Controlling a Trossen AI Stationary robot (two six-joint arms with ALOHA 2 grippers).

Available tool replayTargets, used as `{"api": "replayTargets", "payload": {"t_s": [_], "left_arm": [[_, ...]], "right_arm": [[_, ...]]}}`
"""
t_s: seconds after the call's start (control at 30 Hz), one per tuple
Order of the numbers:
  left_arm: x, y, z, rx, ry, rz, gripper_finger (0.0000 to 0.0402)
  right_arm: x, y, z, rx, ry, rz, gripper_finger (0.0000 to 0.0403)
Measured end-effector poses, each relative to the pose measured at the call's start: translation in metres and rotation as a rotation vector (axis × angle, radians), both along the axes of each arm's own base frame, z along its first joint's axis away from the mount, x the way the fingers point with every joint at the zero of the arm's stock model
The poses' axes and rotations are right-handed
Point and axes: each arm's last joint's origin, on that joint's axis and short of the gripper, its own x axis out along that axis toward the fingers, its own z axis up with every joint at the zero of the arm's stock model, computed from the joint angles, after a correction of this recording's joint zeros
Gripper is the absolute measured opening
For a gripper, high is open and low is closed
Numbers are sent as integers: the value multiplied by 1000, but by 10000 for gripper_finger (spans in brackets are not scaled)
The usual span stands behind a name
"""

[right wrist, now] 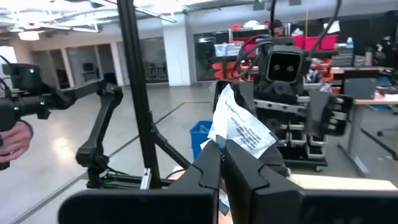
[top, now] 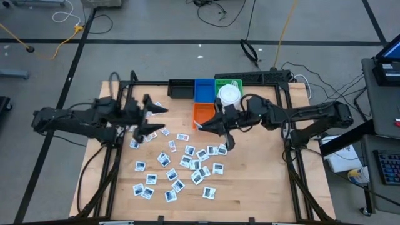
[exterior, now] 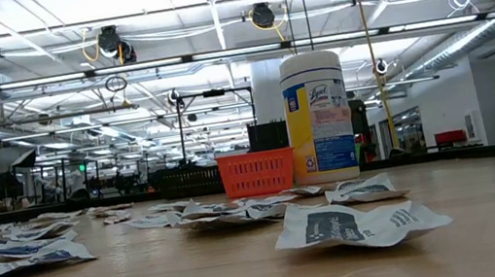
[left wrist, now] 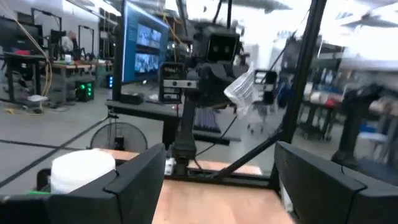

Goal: Pick & Place First Aid Supplies
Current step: Put the gray towelette pack into the black bin

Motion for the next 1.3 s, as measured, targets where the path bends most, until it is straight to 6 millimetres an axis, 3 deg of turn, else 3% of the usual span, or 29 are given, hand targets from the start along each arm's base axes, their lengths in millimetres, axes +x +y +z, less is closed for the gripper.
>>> {"api": "replayTargets", "payload": {"t_s": [0.17, 0.37, 0.63, 0.9, 1.03, 1.3], "left_arm": [[37, 0, 18, 64, 27, -1, 305], [72, -3, 25, 78, 61, -77, 305], [103, -16, 26, 73, 62, -185, 305], [118, -28, 21, 72, 46, -235, 295], [119, -28, 21, 57, 41, -237, 234], [118, -28, 24, 26, 17, -242, 27]], "right_arm": [[0, 2, -1, -8, 13, 44, 0], [0, 2, -2, -17, 21, 71, 1], [-1, 4, -5, -38, 40, 122, 2], [-1, 4, -8, -45, 78, 122, 3], [-1, 4, -9, -45, 86, 123, 3], [-1, 4, -9, -50, 84, 123, 6]]}}
